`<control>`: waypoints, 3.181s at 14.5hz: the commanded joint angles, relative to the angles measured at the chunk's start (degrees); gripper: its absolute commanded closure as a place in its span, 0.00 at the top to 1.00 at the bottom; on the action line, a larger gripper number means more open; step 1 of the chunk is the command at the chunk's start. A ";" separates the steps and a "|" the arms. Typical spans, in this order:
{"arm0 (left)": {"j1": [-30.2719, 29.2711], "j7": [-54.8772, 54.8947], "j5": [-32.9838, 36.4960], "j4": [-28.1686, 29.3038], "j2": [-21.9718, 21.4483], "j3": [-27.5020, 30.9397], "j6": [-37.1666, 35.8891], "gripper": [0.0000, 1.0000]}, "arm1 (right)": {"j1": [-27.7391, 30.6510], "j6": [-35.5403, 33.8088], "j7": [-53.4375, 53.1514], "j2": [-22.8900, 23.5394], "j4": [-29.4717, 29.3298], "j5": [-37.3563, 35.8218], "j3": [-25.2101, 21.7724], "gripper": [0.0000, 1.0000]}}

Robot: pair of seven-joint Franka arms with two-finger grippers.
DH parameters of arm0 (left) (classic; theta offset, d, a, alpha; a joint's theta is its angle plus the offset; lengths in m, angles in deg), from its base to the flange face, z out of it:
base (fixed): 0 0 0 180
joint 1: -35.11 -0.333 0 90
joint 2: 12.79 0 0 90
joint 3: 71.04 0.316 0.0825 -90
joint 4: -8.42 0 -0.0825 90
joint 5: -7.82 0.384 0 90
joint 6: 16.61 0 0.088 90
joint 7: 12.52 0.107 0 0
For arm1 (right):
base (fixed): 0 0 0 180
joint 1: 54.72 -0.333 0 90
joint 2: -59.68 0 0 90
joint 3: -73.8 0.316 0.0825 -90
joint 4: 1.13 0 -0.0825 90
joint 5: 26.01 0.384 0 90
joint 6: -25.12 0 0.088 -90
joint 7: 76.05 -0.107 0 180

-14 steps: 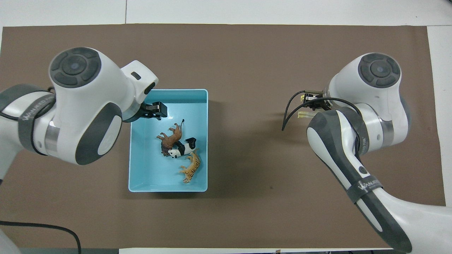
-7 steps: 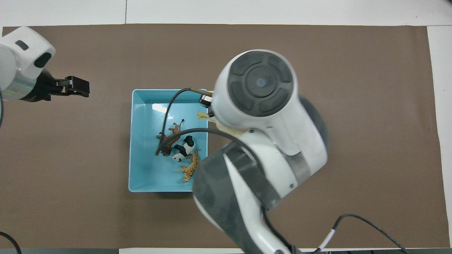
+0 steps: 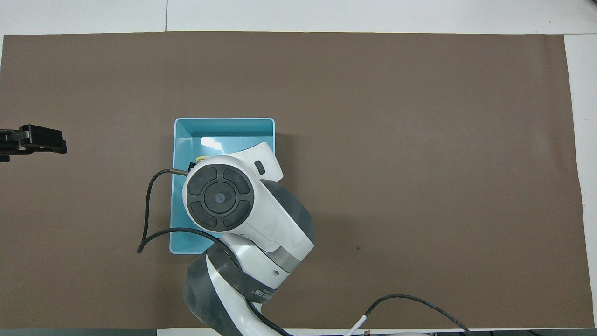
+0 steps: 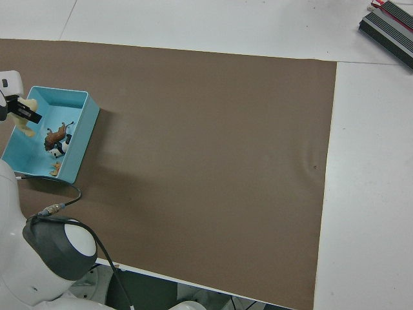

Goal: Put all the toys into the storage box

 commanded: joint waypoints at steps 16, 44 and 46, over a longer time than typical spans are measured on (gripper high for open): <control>-5.53 8.37 -0.80 -7.20 4.61 -5.55 -4.71 1.00 | 21.38 -17.51 18.98 -11.13 -0.03 -1.73 -5.22 1.00; -4.65 9.51 -3.88 -3.68 2.58 -7.49 -8.67 1.00 | 56.93 -34.66 73.98 -29.59 10.16 -8.41 2.69 1.00; -4.83 9.60 -3.88 -3.59 2.58 -7.49 -8.58 1.00 | 57.02 -36.67 74.07 -29.33 9.46 -7.62 2.69 1.00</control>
